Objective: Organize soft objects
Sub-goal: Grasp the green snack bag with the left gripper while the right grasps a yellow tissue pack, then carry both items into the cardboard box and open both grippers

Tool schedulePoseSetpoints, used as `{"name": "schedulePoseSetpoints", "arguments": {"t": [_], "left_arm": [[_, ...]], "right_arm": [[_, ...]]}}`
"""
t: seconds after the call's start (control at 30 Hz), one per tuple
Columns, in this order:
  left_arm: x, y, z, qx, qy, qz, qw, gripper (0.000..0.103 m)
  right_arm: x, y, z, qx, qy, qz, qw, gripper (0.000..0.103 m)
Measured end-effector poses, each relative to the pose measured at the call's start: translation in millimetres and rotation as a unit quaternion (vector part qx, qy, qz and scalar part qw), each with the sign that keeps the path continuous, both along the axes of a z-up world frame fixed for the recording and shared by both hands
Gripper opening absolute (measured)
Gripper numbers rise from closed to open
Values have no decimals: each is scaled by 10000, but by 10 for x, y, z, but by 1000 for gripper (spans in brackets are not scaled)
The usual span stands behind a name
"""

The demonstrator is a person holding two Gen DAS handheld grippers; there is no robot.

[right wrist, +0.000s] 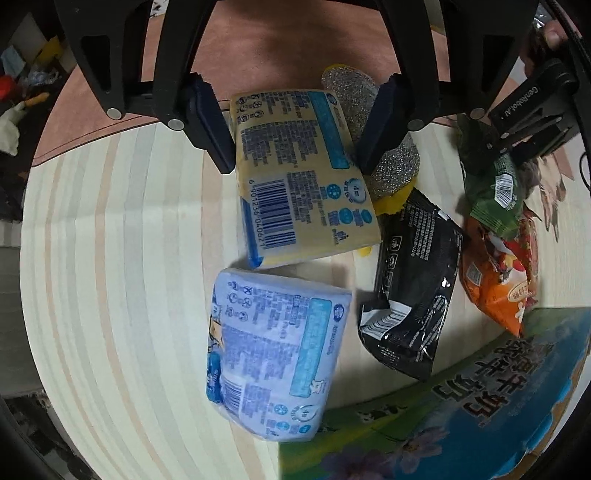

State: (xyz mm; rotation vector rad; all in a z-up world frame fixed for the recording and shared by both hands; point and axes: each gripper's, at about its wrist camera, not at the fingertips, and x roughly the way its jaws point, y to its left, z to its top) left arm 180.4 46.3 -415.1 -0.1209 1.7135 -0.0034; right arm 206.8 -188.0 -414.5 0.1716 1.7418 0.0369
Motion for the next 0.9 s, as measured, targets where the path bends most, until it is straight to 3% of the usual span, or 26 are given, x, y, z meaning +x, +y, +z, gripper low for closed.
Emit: {"name": "schedulePoseSetpoints", "arguments": {"t": [0.2, 0.37, 0.7, 0.9], "left_arm": [[-74, -119, 194, 16, -87, 131, 9999, 35], [-241, -204, 548, -140, -235, 237, 9993, 30], [-435, -122, 1655, -456, -983, 748, 9913, 28], [228, -235, 2147, -624, -1403, 625, 9862, 28]], "right_arm": [[-117, -200, -24, 252, 85, -197, 9995, 64], [-303, -302, 168, 447, -175, -332, 9983, 62], [-350, -328, 1175, 1130, -737, 67, 9908, 62], [-63, -185, 1820, 1425, -1224, 293, 9818, 62]]}}
